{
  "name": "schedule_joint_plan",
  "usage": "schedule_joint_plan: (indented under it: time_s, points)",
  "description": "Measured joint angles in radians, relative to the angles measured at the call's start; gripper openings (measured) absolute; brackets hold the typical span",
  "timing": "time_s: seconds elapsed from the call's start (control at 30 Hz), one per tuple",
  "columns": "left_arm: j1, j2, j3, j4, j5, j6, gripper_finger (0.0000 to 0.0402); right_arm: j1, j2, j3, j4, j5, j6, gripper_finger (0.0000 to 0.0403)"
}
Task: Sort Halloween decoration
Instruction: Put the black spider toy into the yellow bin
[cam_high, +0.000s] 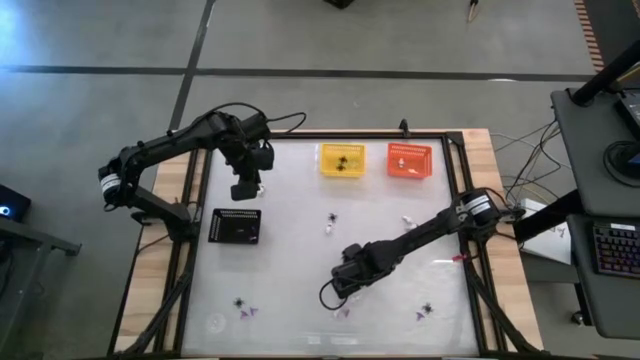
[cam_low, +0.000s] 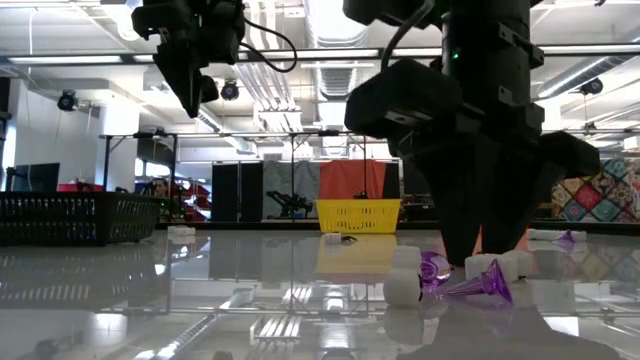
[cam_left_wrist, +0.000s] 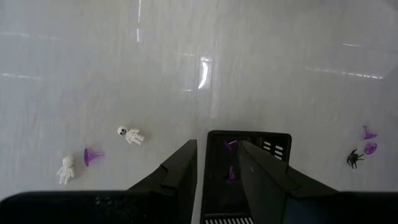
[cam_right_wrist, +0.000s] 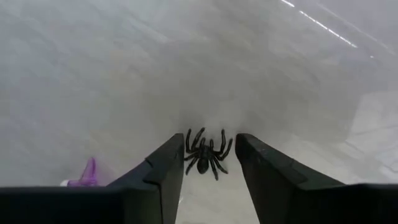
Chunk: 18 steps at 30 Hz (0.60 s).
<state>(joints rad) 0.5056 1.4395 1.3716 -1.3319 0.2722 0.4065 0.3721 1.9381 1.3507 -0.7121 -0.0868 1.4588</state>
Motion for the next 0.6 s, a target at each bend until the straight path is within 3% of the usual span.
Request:
schedule_joint_plan:
  time_s: [0.17, 0.4, 0.6]
  points:
    - [0.0, 0.0, 0.0, 0.001, 0.0, 0.0, 0.01, -0.001, -0.002, -0.012, 0.006, -0.013, 0.007, 0.0118]
    - [0.0, 0.0, 0.0, 0.005, 0.0, 0.006, 0.01, 0.0, -0.002, -0.021, 0.011, -0.019, -0.004, 0.0022]
    - [0.0, 0.0, 0.0, 0.006, 0.0, 0.007, 0.01, 0.0, -0.004, -0.015, 0.001, -0.022, -0.004, 0.001]
